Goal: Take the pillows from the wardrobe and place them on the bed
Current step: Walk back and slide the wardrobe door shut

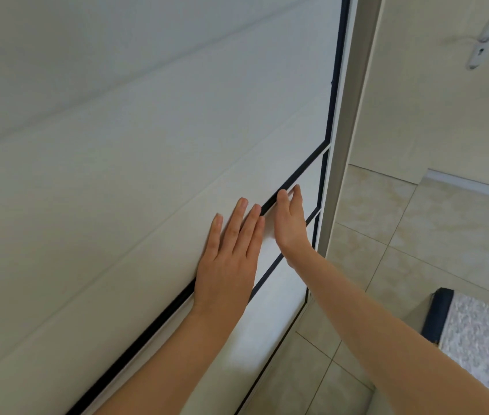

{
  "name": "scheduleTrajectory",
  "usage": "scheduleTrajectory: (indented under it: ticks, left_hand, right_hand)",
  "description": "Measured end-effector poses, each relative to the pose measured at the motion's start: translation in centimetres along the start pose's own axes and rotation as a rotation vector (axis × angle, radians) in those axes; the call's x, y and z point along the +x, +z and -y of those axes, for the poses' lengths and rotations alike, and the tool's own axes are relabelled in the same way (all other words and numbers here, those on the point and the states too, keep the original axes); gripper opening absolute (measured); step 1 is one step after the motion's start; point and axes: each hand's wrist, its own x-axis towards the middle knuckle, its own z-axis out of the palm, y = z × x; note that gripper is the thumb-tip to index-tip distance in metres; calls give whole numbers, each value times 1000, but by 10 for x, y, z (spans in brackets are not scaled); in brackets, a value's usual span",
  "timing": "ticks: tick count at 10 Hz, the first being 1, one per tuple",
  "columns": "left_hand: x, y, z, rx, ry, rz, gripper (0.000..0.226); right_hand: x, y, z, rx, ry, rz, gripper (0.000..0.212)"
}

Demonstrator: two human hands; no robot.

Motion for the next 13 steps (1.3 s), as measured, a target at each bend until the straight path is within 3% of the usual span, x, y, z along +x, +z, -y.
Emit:
scheduleTrajectory:
  ticks: [4, 8, 10, 13]
  left_hand:
    - [69, 10, -33, 56, 10, 25, 69]
    - [75, 11, -38, 42, -20, 22, 74]
    - [73, 14, -36, -76, 27, -39, 56]
    - [32, 3, -37, -365, 24, -74, 31]
  right_hand:
    - [63, -37, 11, 0, -10, 5, 62]
    - [72, -48, 8, 17, 1, 51, 66]
    - [74, -70, 1, -78, 3, 78, 59]
    - [3, -88, -34, -305, -10, -4, 46]
